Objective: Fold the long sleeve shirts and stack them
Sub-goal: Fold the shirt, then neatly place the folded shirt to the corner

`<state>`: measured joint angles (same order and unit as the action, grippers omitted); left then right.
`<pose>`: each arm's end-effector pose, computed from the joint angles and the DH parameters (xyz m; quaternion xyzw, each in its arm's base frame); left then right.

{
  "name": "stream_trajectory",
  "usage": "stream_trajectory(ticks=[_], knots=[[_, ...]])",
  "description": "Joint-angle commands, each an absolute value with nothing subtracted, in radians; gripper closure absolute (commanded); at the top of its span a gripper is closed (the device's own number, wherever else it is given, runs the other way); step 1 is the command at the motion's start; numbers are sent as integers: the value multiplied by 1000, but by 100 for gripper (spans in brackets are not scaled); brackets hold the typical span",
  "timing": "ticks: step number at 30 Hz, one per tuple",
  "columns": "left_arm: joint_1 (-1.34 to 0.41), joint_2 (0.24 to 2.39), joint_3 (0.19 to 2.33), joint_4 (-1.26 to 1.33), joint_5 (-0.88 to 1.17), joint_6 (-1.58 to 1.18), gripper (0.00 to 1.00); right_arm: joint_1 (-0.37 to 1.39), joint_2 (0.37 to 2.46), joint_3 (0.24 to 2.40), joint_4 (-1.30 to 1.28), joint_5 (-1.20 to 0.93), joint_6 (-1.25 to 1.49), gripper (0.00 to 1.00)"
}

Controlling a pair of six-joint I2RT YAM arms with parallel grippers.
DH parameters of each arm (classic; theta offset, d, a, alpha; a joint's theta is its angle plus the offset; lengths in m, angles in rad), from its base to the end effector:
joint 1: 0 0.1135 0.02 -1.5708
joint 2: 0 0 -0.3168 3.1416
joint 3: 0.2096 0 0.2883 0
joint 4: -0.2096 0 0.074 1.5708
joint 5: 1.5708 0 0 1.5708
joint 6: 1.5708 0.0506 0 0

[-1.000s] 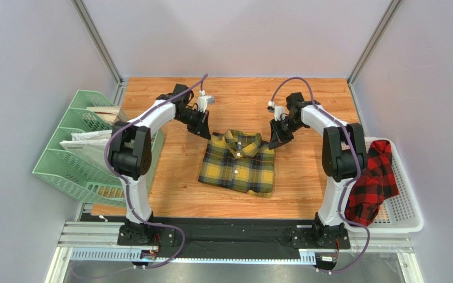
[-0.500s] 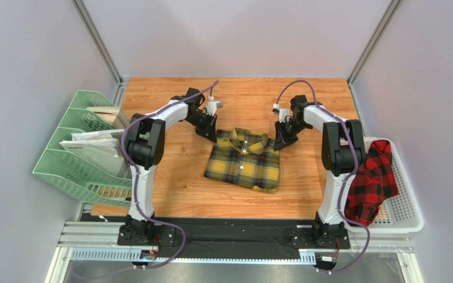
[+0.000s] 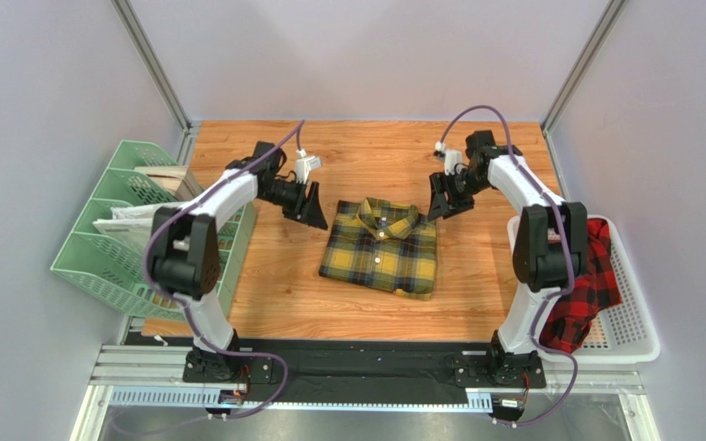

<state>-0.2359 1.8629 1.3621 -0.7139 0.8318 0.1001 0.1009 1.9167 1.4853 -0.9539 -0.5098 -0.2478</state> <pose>0.4046 -0.1357 0.2328 0.2211 0.8756 -0.4077 0.1347 0.4258 0.0679 0.2320 -0.1901 0.9449 0.2438 0.1078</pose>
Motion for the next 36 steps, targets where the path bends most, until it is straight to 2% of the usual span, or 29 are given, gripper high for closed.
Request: stream_trajectory(ticks=[1, 5, 8, 10, 15, 23, 26, 30, 32, 33, 35, 36], knots=[[-247, 1625, 1140, -664, 1064, 61, 41, 146, 1761, 1529, -976, -693, -258, 45], [-250, 1513, 898, -414, 1158, -82, 39, 227, 1781, 1496, -908, -851, -157, 60], [-267, 1470, 806, -228, 1215, -237, 41, 308, 1796, 1418, -840, -906, -104, 68], [-314, 1466, 793, -206, 1241, -256, 45, 340, 1805, 1332, -787, -923, -52, 72], [-403, 1592, 808, -272, 1186, -219, 53, 333, 1853, 1233, -735, -887, -63, 75], [-362, 1882, 948, -187, 1043, -273, 55, 318, 1989, 1245, -748, -717, -172, 76], [-367, 1968, 1002, -267, 1031, -247, 57, 307, 2052, 1314, -750, -660, -187, 75], [-371, 1869, 974, -325, 1006, -178, 55, 305, 2086, 1486, -790, -635, -196, 71], [-362, 1750, 979, -363, 982, -141, 50, 287, 2045, 1517, -844, -658, -192, 66], [-357, 1702, 986, -380, 956, -120, 48, 282, 2011, 1519, -850, -679, -183, 58], [-359, 1567, 1029, -446, 823, -69, 43, 261, 1941, 1497, -850, -699, -137, 50], [-359, 1530, 1043, -460, 769, -49, 41, 258, 1857, 1485, -842, -684, -118, 43]])
